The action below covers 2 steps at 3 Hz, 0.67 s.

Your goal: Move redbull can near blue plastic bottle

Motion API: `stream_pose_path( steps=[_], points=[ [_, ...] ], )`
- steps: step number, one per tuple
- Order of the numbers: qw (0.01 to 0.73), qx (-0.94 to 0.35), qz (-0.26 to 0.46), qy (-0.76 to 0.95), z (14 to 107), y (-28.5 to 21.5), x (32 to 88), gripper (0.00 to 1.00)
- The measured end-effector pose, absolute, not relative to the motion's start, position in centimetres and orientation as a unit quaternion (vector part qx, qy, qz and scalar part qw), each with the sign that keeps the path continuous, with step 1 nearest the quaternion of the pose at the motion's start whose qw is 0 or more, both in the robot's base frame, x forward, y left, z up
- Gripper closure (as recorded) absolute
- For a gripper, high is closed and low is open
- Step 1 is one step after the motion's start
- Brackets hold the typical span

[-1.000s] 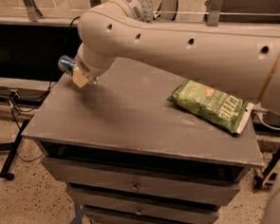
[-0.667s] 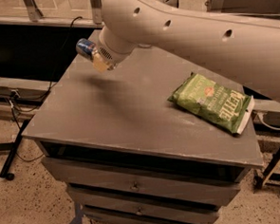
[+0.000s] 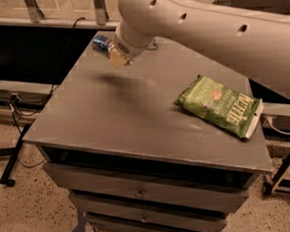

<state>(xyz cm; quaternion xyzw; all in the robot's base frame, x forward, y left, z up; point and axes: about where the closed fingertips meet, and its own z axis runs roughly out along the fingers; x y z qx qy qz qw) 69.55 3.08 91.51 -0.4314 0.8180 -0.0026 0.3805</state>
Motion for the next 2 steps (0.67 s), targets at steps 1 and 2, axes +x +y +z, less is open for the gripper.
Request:
stream_pose_path(
  steps=[1, 2],
  points=[
    [0.372, -0.447, -0.029, 0.813, 91.5, -0.1, 72.1, 1.0],
    [0.353, -0.47, -0.036, 0.808, 89.9, -1.7, 73.4, 1.0]
  ],
)
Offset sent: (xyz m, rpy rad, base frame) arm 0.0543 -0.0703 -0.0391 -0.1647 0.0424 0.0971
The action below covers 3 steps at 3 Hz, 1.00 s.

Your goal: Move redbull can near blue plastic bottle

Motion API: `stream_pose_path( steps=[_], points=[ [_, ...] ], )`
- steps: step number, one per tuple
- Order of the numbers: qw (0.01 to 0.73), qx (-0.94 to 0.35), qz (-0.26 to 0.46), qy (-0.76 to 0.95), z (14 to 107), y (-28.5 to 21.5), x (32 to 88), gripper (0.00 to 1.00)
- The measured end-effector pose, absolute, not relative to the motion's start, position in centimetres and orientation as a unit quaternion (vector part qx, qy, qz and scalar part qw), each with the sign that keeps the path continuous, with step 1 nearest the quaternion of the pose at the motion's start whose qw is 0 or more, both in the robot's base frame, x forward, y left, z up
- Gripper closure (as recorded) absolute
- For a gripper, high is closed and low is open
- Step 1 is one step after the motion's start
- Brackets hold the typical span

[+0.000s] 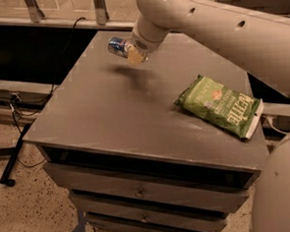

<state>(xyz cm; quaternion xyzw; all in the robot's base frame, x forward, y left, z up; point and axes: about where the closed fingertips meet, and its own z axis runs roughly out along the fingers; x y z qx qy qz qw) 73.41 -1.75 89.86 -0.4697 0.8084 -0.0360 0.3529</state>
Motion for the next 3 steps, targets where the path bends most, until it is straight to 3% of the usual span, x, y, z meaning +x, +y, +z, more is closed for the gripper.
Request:
stream_pose_path(
  steps=[2, 3],
  points=[
    [0.335, -0.489, -0.056, 0.803, 87.9, -4.6, 76.5, 1.0],
    [0.33, -0.49, -0.064, 0.805, 87.8, -5.8, 77.7, 0.82]
  ],
)
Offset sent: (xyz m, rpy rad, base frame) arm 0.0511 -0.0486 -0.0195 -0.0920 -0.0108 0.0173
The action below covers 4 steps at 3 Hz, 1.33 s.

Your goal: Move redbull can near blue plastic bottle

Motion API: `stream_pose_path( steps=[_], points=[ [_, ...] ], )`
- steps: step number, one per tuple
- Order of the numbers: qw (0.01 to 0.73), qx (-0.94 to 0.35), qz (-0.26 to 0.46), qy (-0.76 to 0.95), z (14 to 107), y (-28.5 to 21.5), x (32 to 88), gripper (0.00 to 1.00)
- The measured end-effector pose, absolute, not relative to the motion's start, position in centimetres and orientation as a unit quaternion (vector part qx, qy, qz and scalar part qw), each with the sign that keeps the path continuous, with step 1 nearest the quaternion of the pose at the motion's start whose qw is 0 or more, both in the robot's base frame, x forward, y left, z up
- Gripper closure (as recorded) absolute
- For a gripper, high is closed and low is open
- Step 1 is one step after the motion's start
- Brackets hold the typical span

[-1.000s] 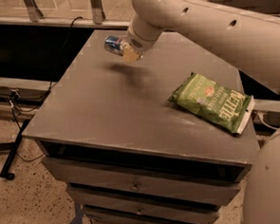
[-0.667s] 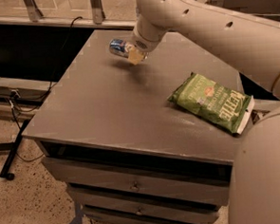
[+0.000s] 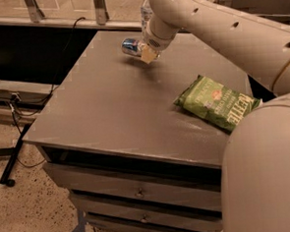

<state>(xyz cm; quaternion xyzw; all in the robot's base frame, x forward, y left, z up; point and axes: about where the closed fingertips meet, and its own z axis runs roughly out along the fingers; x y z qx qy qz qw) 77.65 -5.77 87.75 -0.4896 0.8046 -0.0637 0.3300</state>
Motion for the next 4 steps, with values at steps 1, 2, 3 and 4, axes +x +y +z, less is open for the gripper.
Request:
stream_pose_path(
  steps=[1, 2, 3, 4],
  points=[
    [0.326, -0.49, -0.069, 0.806, 87.5, -6.7, 78.5, 0.59],
    [0.324, -0.489, -0.073, 0.806, 87.4, -7.5, 79.5, 0.35],
    [0.322, -0.487, -0.076, 0.809, 87.1, -8.2, 80.1, 0.13],
    [0.322, -0.483, -0.081, 0.81, 87.0, -8.8, 80.6, 0.0]
  ],
)
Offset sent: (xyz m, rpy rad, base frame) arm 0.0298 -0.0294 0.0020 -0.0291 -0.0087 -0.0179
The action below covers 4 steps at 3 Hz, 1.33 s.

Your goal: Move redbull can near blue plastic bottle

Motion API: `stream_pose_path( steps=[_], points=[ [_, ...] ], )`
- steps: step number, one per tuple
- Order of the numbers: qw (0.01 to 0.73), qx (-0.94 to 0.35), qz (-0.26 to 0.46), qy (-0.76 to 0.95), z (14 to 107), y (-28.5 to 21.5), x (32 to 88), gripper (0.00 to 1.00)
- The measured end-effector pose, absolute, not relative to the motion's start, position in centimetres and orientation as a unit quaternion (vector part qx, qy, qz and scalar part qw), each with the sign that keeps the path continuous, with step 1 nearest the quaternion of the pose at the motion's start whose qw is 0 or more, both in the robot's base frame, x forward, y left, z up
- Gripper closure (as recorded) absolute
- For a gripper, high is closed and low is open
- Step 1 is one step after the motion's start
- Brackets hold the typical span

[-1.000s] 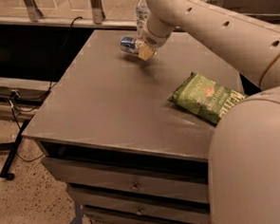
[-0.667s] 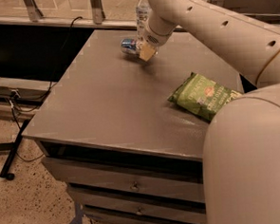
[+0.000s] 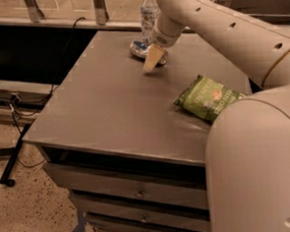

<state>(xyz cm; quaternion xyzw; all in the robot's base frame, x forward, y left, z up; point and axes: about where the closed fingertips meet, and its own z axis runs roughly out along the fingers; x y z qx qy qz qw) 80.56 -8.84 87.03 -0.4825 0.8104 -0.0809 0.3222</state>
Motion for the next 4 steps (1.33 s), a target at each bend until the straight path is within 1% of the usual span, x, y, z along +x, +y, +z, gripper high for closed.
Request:
stream_pose_path(
  steps=[1, 2, 3, 4],
  points=[
    [0.323, -0.482, -0.081, 0.811, 87.1, -8.9, 80.6, 0.0],
    [0.356, -0.454, -0.082, 0.812, 89.9, -10.4, 79.5, 0.0],
    [0.415, -0.42, -0.059, 0.805, 94.8, -13.3, 77.4, 0.0],
    [0.483, -0.379, -0.018, 0.789, 100.2, -17.9, 74.1, 0.0]
  ],
)
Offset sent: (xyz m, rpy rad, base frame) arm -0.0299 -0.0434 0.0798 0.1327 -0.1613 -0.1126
